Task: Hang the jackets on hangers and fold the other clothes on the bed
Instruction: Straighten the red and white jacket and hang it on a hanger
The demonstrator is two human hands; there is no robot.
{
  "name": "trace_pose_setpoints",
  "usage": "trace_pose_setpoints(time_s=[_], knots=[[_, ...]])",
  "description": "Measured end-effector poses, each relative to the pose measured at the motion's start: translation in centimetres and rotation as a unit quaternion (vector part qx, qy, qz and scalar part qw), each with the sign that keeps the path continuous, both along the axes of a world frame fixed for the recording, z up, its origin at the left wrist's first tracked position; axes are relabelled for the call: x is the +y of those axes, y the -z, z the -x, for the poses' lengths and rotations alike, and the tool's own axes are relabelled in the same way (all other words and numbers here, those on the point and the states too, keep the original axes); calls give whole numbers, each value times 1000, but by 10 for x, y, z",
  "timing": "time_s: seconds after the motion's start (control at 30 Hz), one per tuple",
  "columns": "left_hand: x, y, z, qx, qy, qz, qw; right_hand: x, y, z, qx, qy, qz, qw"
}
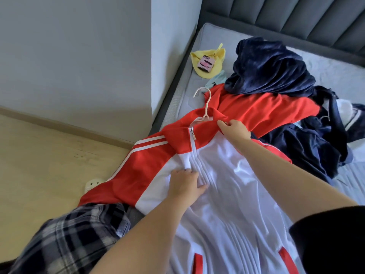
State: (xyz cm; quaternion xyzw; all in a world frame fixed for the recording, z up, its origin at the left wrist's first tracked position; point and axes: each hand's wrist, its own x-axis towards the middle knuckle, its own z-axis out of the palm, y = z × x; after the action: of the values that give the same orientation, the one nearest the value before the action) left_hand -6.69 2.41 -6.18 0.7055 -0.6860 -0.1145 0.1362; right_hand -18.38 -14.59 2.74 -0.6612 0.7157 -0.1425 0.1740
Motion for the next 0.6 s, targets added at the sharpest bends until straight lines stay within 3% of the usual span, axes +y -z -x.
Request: trace_pose_setpoints(time_s=[0.17,0.23,0.3,0.37,0.5,0.6], knots=[[1,-35,-13,32,5,163,986,14,-33,2,-17,-24,85,996],[2,-47,-19,55,-36,264,962,21,-44,4,-21,-45,123,991],[3,-62,-29,68,-84,308,945,28,-52,7,-29,-70,153,985],[1,-83,-43,71,-109,303,944,36,-59,7,-53,-87,171,980],[-14,-128,-83,73,-112,166,977,54,-76,-10,-146,-73,198,966],[-12,-168,-109,106,-106,134,980,62,-108,-38,-198,-63,194,959]])
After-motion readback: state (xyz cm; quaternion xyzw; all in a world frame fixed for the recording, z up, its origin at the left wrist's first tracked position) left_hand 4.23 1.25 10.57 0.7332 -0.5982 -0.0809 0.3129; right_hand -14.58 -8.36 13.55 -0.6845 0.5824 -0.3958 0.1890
